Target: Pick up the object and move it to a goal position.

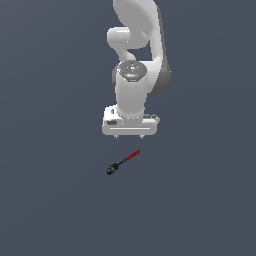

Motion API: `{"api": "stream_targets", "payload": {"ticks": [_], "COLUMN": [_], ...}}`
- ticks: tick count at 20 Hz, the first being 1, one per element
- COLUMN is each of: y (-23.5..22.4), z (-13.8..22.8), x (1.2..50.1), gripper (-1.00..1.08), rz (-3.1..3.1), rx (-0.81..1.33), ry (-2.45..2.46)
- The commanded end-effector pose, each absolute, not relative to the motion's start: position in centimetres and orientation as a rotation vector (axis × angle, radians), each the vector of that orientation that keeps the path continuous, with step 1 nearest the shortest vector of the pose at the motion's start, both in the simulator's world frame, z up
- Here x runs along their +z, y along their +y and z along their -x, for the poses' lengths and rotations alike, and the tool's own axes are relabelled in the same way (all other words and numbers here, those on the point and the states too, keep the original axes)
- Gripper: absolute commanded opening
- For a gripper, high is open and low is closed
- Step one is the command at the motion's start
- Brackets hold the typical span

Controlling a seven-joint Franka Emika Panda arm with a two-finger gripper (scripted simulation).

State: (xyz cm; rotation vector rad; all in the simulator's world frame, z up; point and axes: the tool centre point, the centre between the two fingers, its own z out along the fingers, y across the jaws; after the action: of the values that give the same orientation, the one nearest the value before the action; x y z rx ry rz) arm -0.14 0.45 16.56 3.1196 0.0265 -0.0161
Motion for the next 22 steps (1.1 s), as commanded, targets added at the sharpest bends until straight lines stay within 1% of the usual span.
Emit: {"api": "stream_targets", "payload": {"ticks": [1,11,22], "y": [0.44,0.78,0.7], "z": [0.14,-0.23,-0.37], "x": [16.57,17.41,17.01], "gripper": [1.0,1.0,1.0], "rz": [-3.12,-3.128,-3.131], "rx": [-0.016,0.002,0.002], "ry": [0.026,0.073,0.022]}}
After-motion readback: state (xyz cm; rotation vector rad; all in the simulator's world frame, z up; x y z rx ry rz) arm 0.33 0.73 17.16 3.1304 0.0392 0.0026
